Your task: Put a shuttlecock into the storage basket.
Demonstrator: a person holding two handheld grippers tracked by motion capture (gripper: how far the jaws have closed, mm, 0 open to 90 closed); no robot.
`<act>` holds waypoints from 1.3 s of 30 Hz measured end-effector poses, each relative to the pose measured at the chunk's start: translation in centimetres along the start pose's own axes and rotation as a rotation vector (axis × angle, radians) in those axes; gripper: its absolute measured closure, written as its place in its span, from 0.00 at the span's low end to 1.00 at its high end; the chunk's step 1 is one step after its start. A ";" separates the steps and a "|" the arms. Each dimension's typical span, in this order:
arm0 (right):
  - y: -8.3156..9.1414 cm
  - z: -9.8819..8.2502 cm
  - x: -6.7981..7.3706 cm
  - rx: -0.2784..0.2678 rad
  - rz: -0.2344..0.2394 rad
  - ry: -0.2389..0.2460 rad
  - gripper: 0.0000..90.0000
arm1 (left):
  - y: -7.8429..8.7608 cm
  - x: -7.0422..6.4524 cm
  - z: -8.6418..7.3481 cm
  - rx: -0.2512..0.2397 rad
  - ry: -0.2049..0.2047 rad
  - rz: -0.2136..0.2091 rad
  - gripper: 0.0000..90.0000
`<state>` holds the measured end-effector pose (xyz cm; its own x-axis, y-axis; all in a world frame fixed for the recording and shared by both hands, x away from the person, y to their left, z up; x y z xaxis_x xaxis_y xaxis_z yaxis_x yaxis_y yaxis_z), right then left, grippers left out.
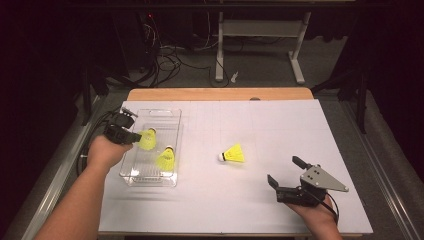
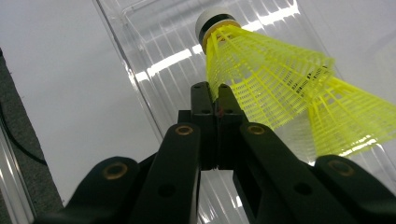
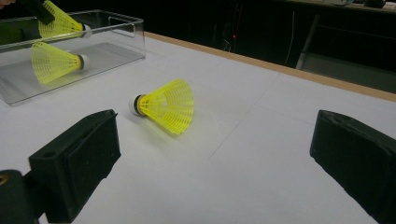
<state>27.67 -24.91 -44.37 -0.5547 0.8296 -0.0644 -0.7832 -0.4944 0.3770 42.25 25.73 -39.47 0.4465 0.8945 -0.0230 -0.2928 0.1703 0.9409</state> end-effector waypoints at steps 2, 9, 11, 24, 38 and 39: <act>0.0 0.0 0.0 0.001 0.000 0.000 0.02 | -0.1 0.2 0.0 0.007 0.008 0.000 1.00; 0.0 0.0 0.0 0.000 0.000 -0.002 0.02 | -0.6 0.2 0.2 0.023 0.013 0.003 1.00; 0.0 0.0 0.0 0.000 -0.001 0.000 0.02 | -0.8 0.1 0.2 0.025 0.013 0.004 1.00; 0.0 -0.1 -0.1 0.001 0.000 -0.003 0.02 | -1.7 0.3 0.5 0.073 0.036 0.009 1.00; 0.0 -0.1 -0.1 0.004 0.001 -0.005 0.03 | -2.0 0.5 0.6 0.100 0.040 0.010 0.98; 0.0 -0.1 -0.1 0.006 0.000 -0.003 0.03 | -2.0 0.5 0.6 0.102 0.039 0.008 0.97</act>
Point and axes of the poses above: each handheld gripper's, and its own axes: y roughly backward along the jaws, z roughly out of its top, x roughly to its left, the point moved 1 cm from there along -y, roughly forward along the jaws, and after that the axes turned 5 degrees about x, right-handed, at the moved point
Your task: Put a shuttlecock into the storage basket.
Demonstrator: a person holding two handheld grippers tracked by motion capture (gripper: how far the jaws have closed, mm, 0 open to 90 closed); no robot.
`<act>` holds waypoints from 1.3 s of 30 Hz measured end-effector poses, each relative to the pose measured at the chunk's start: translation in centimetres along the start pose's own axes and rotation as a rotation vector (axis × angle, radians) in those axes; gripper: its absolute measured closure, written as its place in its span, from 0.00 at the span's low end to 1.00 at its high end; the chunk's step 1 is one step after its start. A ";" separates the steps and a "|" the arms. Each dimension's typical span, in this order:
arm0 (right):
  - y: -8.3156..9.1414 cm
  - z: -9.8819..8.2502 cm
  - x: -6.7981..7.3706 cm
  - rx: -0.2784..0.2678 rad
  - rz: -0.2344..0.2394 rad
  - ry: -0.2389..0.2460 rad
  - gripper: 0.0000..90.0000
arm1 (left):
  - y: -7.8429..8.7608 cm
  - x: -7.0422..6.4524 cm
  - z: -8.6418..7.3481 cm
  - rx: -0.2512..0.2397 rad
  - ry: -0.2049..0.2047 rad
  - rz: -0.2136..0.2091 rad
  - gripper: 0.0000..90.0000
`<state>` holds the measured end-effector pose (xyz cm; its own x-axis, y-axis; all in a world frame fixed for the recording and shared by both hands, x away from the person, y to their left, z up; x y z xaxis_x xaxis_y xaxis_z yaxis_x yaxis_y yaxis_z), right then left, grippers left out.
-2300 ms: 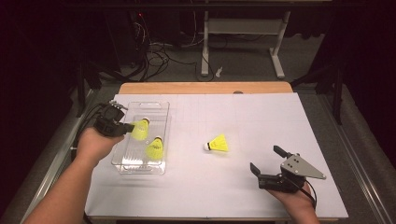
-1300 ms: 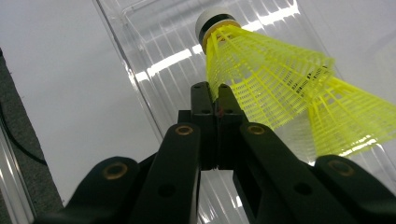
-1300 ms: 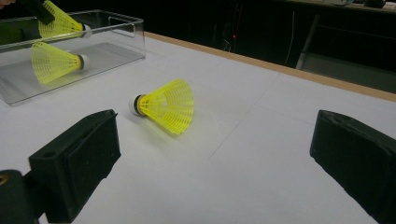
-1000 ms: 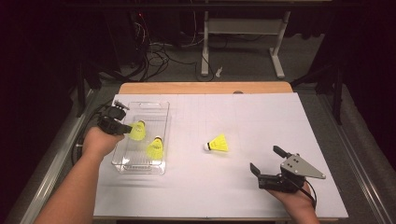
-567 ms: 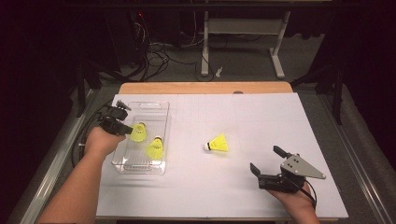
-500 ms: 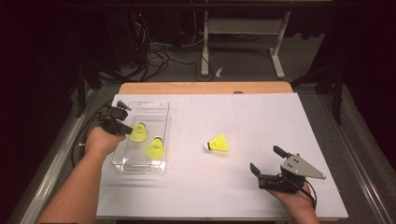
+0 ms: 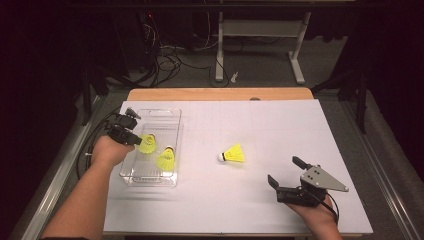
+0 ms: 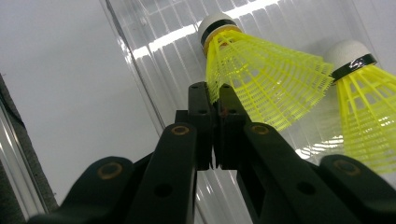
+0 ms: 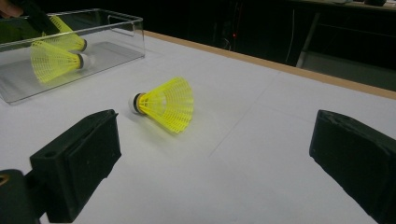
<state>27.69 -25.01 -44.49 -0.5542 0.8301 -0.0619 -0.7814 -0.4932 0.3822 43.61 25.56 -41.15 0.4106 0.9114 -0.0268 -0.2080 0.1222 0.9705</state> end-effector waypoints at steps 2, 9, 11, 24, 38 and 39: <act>0.0 0.0 0.0 0.000 0.000 -0.002 0.03 | 0.0 0.0 0.0 -0.001 -0.003 -0.007 0.95; 0.0 0.0 0.0 -0.001 0.000 -0.002 0.03 | 0.1 -0.2 0.0 -0.007 -0.017 -0.042 0.83; 0.0 0.0 0.0 -0.001 0.000 -0.002 0.03 | 0.2 -0.2 0.0 -0.008 -0.020 -0.051 0.79; 0.0 0.0 0.1 0.000 0.000 0.000 0.03 | 1.5 -0.5 -0.5 -0.023 -0.032 -0.072 0.68; 0.0 0.1 0.2 -0.003 0.001 0.006 0.03 | 2.9 -1.0 -0.7 -0.031 -0.043 -0.064 0.66; 0.0 0.1 0.2 -0.003 0.001 0.006 0.03 | 3.0 -1.1 -0.6 -0.029 -0.050 -0.064 0.66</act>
Point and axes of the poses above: each handheld gripper's, and its own axes: y roughly backward along the jaws, z roughly out of its top, x roughly to its left, the point moved 1 cm from there along -y, roughly forward along the jaws, and after that the axes turned 5 degrees about x, right-handed, at the moved point
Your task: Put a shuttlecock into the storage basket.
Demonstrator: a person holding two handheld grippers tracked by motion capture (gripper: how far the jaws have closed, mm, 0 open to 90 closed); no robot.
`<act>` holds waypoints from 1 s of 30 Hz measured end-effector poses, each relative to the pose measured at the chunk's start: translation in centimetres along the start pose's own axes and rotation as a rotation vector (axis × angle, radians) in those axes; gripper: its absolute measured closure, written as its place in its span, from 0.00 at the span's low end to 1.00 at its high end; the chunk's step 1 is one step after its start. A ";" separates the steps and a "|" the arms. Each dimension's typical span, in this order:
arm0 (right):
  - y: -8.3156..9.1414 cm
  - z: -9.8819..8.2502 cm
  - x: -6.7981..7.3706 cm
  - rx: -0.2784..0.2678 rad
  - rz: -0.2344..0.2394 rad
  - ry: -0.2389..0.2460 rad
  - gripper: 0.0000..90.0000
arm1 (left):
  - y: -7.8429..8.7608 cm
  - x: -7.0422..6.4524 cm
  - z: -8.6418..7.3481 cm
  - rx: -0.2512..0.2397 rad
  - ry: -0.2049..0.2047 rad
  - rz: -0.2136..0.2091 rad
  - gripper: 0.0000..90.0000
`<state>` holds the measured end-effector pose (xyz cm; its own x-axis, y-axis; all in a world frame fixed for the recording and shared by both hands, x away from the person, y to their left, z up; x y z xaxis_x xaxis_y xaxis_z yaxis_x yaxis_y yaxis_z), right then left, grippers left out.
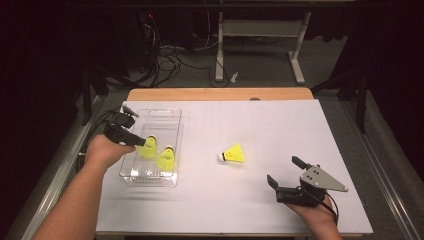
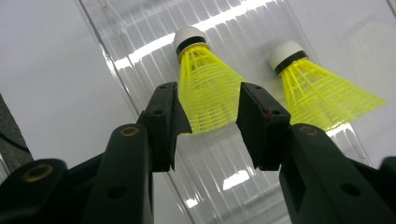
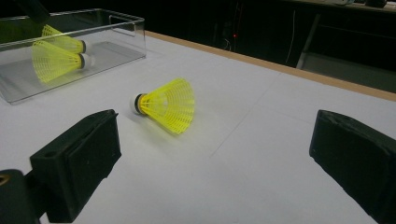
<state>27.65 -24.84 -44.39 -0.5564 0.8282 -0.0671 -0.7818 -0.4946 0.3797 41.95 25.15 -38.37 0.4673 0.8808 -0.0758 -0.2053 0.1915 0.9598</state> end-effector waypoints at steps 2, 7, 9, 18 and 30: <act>0.0 0.0 0.0 0.001 0.001 0.000 0.03 | 0.1 -0.3 0.1 -0.002 -0.007 -0.001 0.64; 0.0 0.1 0.1 0.000 0.002 0.002 0.03 | 0.4 -1.2 0.4 -0.011 -0.025 0.016 0.57; 0.0 0.1 0.1 0.000 0.002 0.005 0.03 | 0.3 -1.6 0.4 -0.006 -0.031 0.023 0.52; -0.3 0.2 0.1 0.000 0.005 -0.004 0.03 | 0.3 -3.7 0.8 -0.008 -0.079 -0.012 0.37; -0.4 0.2 -0.2 0.002 -0.001 -0.012 0.03 | 0.6 -5.6 1.3 -0.018 -0.100 -0.008 0.17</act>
Point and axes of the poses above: each handheld gripper's, and its own axes: y roughly backward along the jaws, z roughly out of its top, x roughly to its left, the point moved 1 cm from there along -y, roughly forward along the jaws, and after that the axes turned 5 degrees about x, right-handed, at the moved point
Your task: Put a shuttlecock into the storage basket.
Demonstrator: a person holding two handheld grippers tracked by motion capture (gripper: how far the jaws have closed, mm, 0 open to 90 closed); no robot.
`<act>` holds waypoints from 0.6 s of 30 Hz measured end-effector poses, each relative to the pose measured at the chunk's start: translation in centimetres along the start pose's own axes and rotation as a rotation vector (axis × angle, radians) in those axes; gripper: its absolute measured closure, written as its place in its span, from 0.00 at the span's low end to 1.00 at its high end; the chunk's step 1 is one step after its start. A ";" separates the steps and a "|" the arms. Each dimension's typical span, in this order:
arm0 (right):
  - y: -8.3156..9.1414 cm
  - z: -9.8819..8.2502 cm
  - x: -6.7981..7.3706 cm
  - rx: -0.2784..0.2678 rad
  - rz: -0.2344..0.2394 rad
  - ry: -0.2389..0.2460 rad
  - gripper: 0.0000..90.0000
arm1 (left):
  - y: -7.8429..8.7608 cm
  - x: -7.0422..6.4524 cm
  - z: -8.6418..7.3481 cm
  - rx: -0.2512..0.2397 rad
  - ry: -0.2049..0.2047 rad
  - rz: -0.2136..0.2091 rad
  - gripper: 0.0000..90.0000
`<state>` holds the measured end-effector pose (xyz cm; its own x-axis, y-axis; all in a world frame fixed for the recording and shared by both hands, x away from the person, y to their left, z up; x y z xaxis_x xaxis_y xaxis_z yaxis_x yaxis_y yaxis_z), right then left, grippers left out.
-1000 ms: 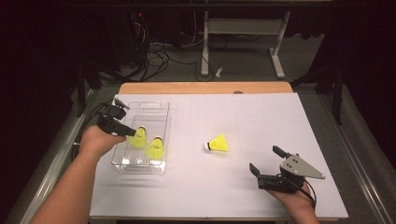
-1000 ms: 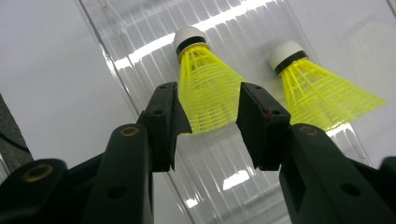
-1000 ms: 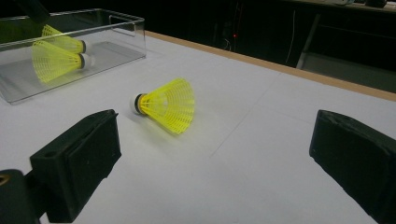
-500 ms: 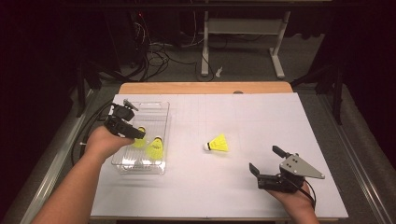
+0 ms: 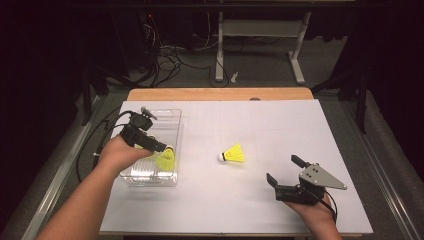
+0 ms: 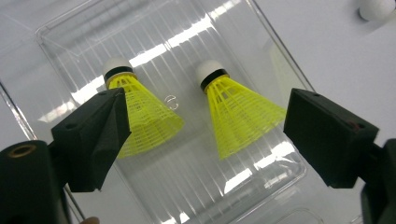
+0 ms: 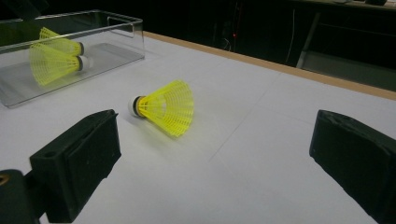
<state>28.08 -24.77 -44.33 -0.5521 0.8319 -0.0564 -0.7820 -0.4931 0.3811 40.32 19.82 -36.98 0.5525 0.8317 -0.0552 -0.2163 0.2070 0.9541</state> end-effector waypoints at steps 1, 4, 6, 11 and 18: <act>0.0 0.0 -0.1 -0.001 -0.001 -0.002 0.03 | 0.0 -0.1 0.1 0.000 0.004 0.001 0.14; 0.0 0.0 -0.1 -0.003 -0.002 -0.003 0.03 | -0.1 -0.5 0.3 0.007 0.006 0.002 0.03; 0.0 0.0 -0.1 -0.001 -0.001 -0.003 0.02 | 0.0 -0.7 0.3 0.003 0.004 0.004 0.01; 0.0 0.0 0.0 0.001 -0.001 -0.002 0.02 | 0.1 -1.2 0.5 0.000 -0.015 -0.014 0.00; 0.0 0.0 -0.1 0.001 -0.002 -0.001 0.03 | 0.2 -2.9 1.1 -0.003 -0.056 -0.012 0.01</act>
<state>28.14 -24.81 -44.36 -0.5502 0.8331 -0.0567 -0.7830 -0.4912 0.3816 39.60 16.92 -36.26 0.5990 0.7992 -0.0501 -0.2120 0.2186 0.9525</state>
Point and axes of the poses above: each handheld gripper's, and its own axes: y roughly backward along the jaws, z roughly out of its top, x roughly to its left, the point moved 1 cm from there along -y, roughly forward along the jaws, and after that the axes turned 5 degrees about x, right-handed, at the moved point
